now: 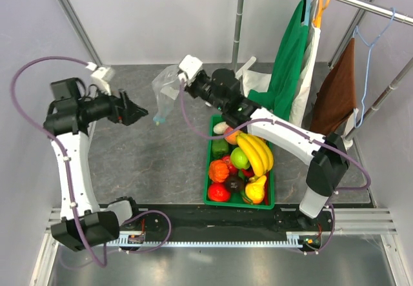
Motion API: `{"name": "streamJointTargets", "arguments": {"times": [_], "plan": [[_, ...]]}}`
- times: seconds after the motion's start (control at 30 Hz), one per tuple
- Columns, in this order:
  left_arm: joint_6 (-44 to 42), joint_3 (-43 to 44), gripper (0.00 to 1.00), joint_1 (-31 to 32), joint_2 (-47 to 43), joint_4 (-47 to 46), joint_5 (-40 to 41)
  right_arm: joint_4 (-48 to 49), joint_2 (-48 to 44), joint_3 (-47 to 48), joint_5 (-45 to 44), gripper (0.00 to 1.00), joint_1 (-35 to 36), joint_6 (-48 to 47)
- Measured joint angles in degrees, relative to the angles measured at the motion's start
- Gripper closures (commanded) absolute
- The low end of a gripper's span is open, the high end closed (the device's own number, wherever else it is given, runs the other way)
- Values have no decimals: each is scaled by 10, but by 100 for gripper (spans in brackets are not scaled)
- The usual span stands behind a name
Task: Place the food in the zip-top bag and seal the zipper
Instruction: Pick up the zipper food storage bag at the corner of the board.
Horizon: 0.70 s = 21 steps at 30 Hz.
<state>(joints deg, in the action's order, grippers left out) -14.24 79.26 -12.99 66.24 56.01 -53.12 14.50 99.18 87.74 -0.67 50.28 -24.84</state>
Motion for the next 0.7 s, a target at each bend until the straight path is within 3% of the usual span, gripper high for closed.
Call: {"name": "streamJointTargets", "arguments": {"times": [0.1, 0.3, 0.5, 0.7], "plan": [[7, 0, 2, -74, -29, -27, -35, -11, 0, 14, 39, 100, -42, 84], [-30, -71, 5, -133, -88, -89, -99, -40, 0, 23, 117, 100, -86, 243], [-212, -234, 11, -169, -153, -103, -154, -47, 2, 32, 191, 100, -101, 376], [-372, -279, 26, -169, -197, -81, -204, -45, 11, 39, 239, 100, -120, 470]]}}
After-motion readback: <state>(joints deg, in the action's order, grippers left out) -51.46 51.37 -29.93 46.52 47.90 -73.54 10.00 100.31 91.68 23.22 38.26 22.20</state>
